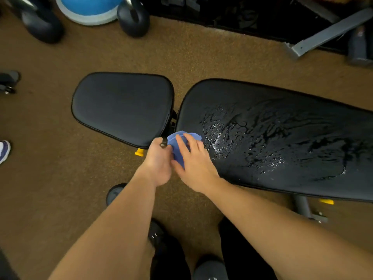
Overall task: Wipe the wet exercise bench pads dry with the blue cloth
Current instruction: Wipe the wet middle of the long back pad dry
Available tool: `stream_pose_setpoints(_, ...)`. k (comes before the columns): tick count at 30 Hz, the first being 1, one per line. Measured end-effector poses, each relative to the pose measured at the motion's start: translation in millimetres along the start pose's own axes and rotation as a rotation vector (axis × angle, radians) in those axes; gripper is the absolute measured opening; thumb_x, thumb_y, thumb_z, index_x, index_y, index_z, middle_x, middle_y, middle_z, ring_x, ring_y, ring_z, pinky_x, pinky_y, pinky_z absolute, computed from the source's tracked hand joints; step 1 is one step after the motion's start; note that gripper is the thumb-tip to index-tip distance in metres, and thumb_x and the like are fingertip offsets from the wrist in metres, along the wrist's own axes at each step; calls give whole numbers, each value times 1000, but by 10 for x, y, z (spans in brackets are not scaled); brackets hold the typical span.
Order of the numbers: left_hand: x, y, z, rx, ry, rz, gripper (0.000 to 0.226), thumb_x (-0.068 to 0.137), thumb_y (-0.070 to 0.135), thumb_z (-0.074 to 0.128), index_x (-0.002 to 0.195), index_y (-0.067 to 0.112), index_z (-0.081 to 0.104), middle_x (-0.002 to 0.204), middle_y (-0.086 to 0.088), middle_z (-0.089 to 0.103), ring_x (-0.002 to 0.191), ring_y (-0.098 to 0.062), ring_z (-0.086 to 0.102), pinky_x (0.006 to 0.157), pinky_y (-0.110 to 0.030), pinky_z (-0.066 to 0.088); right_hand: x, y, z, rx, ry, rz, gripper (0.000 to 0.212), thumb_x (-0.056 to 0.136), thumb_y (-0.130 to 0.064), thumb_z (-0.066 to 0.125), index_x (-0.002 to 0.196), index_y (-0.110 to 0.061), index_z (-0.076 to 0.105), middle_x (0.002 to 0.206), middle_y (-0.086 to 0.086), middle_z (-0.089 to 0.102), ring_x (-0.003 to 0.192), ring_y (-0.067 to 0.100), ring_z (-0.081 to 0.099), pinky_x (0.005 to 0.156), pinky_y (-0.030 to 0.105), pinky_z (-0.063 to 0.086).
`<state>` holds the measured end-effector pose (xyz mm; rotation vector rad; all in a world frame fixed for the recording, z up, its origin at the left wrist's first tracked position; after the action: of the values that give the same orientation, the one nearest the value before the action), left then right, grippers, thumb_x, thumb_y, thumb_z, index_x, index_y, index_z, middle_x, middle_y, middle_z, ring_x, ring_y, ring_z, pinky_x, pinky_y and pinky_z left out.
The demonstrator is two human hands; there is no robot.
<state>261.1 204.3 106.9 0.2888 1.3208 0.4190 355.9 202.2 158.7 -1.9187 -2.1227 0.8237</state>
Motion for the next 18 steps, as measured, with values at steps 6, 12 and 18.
stream_pose_setpoints(6, -129, 470, -236, 467, 210, 219, 33, 101, 40, 45, 121, 18, 59, 107, 3, 56, 89, -11, 53, 83, -31, 38, 7, -1, 348, -444, 116, 43, 74, 92, -40, 63, 155, -17, 33, 163, 9, 26, 136, 28, 35, 107, 40, 38)
stream_pose_setpoints(12, -163, 725, 15, 862, 158, 463, 49, 106, 24, 44, 154, 20, 36, 155, -2, 42, 141, -19, 41, 108, -29, 36, -221, 49, 382, -543, 174, -110, 70, 94, -33, 64, 156, -17, 33, 162, 4, 31, 146, 26, 32, 121, 40, 17)
stream_pose_setpoints(18, -135, 608, 402, 1236, 48, 558, 65, 103, 10, 46, 160, 15, 15, 168, -5, 7, 152, -19, 16, 115, -26, 21, -587, 188, 325, -466, 189, -170, 82, 79, -2, 69, 153, -19, 38, 159, 2, 35, 147, 25, 32, 119, 42, 17)
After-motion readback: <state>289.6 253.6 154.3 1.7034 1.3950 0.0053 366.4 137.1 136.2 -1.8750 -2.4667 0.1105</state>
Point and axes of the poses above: each hand's wrist, its own x-axis towards the middle knuckle, its own z-axis out of the palm, y = z × x, the point moved 10 cm from there along x, towards the middle knuckle
